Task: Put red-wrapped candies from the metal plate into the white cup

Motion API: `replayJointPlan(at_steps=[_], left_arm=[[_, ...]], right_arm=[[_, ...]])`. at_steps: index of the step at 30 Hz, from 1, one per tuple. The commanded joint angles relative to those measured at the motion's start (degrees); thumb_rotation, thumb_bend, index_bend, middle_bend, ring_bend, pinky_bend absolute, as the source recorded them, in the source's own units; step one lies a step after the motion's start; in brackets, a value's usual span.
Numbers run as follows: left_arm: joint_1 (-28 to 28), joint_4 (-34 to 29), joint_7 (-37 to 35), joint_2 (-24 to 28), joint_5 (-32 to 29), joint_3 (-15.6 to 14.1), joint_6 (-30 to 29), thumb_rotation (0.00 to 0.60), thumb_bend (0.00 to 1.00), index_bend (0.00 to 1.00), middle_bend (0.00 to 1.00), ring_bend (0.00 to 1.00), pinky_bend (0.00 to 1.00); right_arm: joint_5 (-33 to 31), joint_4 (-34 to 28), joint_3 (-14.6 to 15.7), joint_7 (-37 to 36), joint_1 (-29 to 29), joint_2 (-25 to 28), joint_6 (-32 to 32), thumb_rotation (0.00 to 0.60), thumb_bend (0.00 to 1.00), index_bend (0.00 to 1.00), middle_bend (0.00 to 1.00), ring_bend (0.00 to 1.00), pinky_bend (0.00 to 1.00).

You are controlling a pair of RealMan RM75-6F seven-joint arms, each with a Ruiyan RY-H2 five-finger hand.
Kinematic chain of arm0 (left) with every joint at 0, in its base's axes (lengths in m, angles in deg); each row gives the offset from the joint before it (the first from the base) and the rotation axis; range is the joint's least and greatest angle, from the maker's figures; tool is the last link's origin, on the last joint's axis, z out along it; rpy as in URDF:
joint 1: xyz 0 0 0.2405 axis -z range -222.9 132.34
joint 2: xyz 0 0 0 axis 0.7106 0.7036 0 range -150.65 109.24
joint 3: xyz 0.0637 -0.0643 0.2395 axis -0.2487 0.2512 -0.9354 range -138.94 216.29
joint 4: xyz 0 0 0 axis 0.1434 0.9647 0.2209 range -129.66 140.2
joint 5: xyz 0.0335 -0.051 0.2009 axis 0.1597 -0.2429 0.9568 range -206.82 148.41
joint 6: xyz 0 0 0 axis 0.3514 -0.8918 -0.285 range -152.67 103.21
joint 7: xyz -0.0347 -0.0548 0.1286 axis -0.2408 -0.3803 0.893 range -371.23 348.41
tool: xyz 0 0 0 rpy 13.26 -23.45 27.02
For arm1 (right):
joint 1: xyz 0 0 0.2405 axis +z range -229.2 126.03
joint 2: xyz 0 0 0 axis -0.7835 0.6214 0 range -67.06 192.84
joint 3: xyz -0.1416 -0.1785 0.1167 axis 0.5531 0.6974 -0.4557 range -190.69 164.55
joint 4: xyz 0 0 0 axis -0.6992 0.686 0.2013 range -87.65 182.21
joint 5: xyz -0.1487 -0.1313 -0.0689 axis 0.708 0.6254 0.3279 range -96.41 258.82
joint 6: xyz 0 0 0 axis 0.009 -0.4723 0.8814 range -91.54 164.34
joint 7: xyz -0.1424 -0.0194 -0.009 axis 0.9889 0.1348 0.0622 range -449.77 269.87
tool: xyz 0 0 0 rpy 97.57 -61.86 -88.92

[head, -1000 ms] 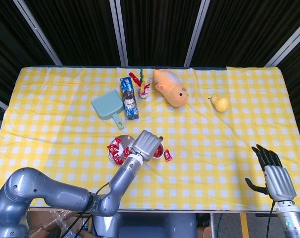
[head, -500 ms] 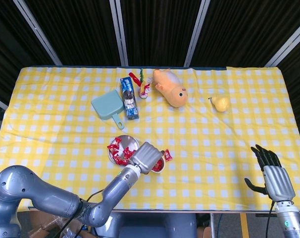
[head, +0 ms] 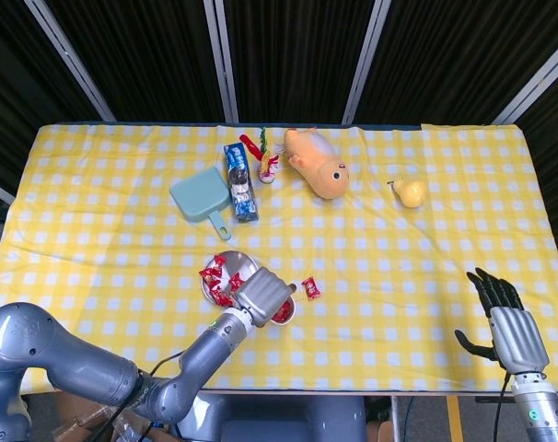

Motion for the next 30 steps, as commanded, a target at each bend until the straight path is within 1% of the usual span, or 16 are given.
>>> replayJointPlan(at_steps=[1, 4, 9, 13, 16, 21, 26, 28, 30], left_arm=[[0.38, -0.62, -0.13, 0.69, -0.48, -0.33, 0.35, 0.6, 0.31, 0.28, 0.94, 0.98, 1.0], [0.63, -0.96, -0.43, 1.02, -0.59, -0.62, 0.31, 0.6, 0.29, 0.24, 0.93, 0.97, 1.0], [0.9, -1.03, -1.19, 1.07, -0.85, -1.12, 0.21, 0.6, 0.2, 0.21, 0.92, 0.97, 1.0], [1.17, -1.37, -1.55, 1.31, -0.82, -1.49, 0.18, 0.6, 0.18, 0.18, 0.92, 0.97, 1.0], [1.36, -2.11, -2.05, 1.88, -0.97, -1.21, -0.02, 0.6, 0.17, 0.17, 0.91, 0.96, 1.0], [1.84, -4.57, -3.77, 4.35, -0.3, 1.31, -0.61, 0.6, 0.17, 0.15, 0.9, 0.96, 1.0], [3.1, -6.38, -3.79, 7.42, 0.51, 3.59, -1.52, 0.6, 0.17, 0.15, 0.9, 0.96, 1.0], [3.57, -6.3, -3.95, 8.29, 0.57, 4.28, -1.65, 0.6, 0.17, 0.15, 0.91, 0.96, 1.0], [4.02, -5.53, -3.37, 8.6, 1.09, 4.14, -2.23, 0.6, 0.18, 0.16, 0.91, 0.96, 1.0]], right_arm=[[-0.01, 0.01, -0.01, 0.11, 0.01, -0.06, -0.02, 0.6, 0.34, 0.0, 0.0, 0.0, 0.0], [0.02, -0.06, 0.01, 0.26, -0.01, -0.08, -0.06, 0.6, 0.34, 0.0, 0.0, 0.0, 0.0], [0.09, -0.06, 0.03, 0.29, -0.05, -0.09, -0.15, 0.6, 0.34, 0.0, 0.0, 0.0, 0.0], [0.19, -0.03, 0.05, 0.23, -0.05, -0.09, -0.17, 0.6, 0.34, 0.0, 0.0, 0.0, 0.0], [0.24, 0.01, 0.04, 0.16, -0.07, -0.07, -0.25, 0.6, 0.34, 0.0, 0.0, 0.0, 0.0], [0.18, -0.04, 0.09, 0.09, -0.07, -0.01, -0.12, 0.6, 0.34, 0.0, 0.0, 0.0, 0.0], [0.09, -0.07, 0.1, 0.2, -0.1, -0.07, -0.11, 0.6, 0.34, 0.0, 0.0, 0.0, 0.0], [0.16, -0.09, 0.11, 0.11, -0.11, -0.01, -0.13, 0.6, 0.34, 0.0, 0.0, 0.0, 0.0], [0.16, -0.08, 0.11, 0.09, -0.11, 0.03, -0.13, 0.6, 0.34, 0.0, 0.0, 0.0, 0.0]])
